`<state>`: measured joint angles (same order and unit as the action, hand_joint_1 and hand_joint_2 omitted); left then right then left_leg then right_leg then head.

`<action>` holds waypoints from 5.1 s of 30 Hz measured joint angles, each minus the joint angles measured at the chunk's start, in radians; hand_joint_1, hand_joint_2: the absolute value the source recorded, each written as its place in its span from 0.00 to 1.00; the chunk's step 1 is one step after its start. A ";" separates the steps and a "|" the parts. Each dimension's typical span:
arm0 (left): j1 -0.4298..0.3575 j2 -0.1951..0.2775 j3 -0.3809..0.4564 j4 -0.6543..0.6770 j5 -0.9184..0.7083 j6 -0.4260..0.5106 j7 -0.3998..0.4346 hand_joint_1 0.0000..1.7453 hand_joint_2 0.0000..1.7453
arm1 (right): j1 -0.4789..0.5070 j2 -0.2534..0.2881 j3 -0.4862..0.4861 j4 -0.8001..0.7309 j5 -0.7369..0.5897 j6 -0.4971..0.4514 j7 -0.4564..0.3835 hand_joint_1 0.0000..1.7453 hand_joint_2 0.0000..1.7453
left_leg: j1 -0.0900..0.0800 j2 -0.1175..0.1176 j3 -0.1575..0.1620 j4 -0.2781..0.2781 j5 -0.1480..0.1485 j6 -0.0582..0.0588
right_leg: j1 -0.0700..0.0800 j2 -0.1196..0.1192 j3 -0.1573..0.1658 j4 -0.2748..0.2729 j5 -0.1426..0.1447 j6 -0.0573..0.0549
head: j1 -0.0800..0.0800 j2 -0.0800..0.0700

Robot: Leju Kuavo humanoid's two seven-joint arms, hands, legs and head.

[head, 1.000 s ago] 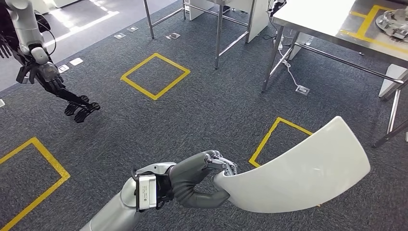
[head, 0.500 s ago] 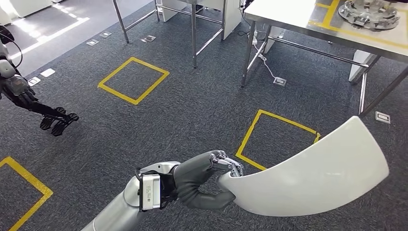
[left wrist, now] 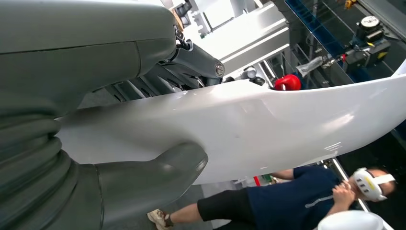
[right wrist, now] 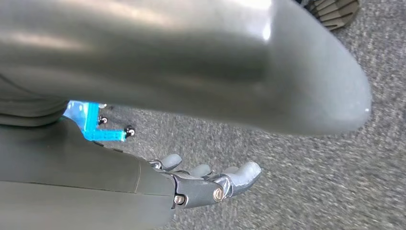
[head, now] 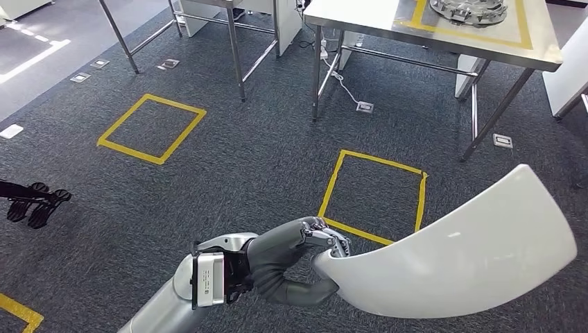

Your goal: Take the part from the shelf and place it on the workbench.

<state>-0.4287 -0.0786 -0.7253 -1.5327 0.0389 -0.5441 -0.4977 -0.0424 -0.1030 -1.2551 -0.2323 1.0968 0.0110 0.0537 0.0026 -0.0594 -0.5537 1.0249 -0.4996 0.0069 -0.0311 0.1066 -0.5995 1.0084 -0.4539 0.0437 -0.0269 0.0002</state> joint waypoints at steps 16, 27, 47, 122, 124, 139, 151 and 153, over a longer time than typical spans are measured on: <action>-0.001 -0.023 -0.006 -0.007 0.003 -0.012 -0.003 1.00 1.00 | -0.004 0.006 -0.003 0.000 -0.010 -0.012 -0.002 0.00 0.00 | -0.015 0.153 0.011 -0.007 -0.009 0.005 | 0.015 -0.135 0.012 0.002 -0.012 -0.015 | 0.019 0.000; -0.001 -0.017 -0.008 -0.009 0.011 -0.019 0.003 1.00 1.00 | -0.005 0.009 -0.006 0.000 -0.008 -0.010 -0.012 0.00 0.00 | 0.006 0.018 -0.030 0.070 -0.016 -0.017 | 0.003 -0.029 0.011 0.001 -0.003 -0.025 | 0.002 0.000; -0.012 -0.027 -0.010 -0.008 0.011 -0.025 0.013 1.00 1.00 | 0.008 0.017 -0.006 0.000 0.006 -0.011 -0.011 0.00 0.00 | -0.012 0.127 -0.005 -0.002 0.001 0.023 | 0.007 -0.122 0.018 -0.002 -0.009 0.002 | 0.016 0.000; -0.029 -0.012 -0.047 0.005 0.000 -0.016 0.012 1.00 1.00 | 0.007 0.030 -0.007 -0.007 0.028 0.005 -0.034 0.00 0.00 | 0.006 0.048 -0.063 0.009 0.051 0.004 | -0.017 -0.102 0.100 -0.034 -0.066 0.029 | -0.007 0.000; -0.029 -0.010 -0.047 0.005 0.000 -0.015 0.013 1.00 1.00 | 0.008 0.030 -0.007 -0.007 0.031 0.007 -0.036 0.00 0.00 | 0.005 0.048 -0.063 0.009 0.052 0.005 | -0.017 -0.102 0.100 -0.035 -0.065 0.032 | -0.007 0.000; -0.029 -0.003 -0.048 -0.007 -0.006 -0.002 0.025 1.00 1.00 | 0.007 0.030 -0.007 -0.007 0.045 0.016 -0.037 0.00 0.00 | -0.002 0.054 -0.023 -0.032 0.057 0.034 | -0.016 -0.104 -0.037 0.178 -0.110 0.042 | 0.002 0.000; -0.028 0.001 -0.048 -0.009 -0.006 -0.002 0.024 1.00 1.00 | 0.006 0.031 -0.007 -0.007 0.045 0.016 -0.037 0.00 0.00 | 0.003 0.055 -0.147 0.253 -0.100 -0.032 | -0.014 -0.106 0.028 0.021 -0.040 -0.022 | -0.010 0.000; -0.027 0.004 -0.048 -0.008 -0.006 -0.002 0.025 1.00 1.00 | 0.006 0.031 -0.007 -0.007 0.045 0.016 -0.037 0.00 0.00 | 0.005 0.055 -0.169 0.287 -0.091 -0.033 | -0.015 -0.105 0.031 0.021 -0.044 -0.021 | -0.011 0.000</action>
<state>-0.4554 -0.0746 -0.7736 -1.5410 0.0328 -0.5459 -0.4731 -0.0361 -0.0719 -1.2619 -0.2392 1.1421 0.0267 0.0164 0.0071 -0.0048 -0.7229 1.3122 -0.5903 -0.0260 -0.0458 0.0012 -0.5686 1.0295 -0.4976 0.0227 -0.0377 0.0001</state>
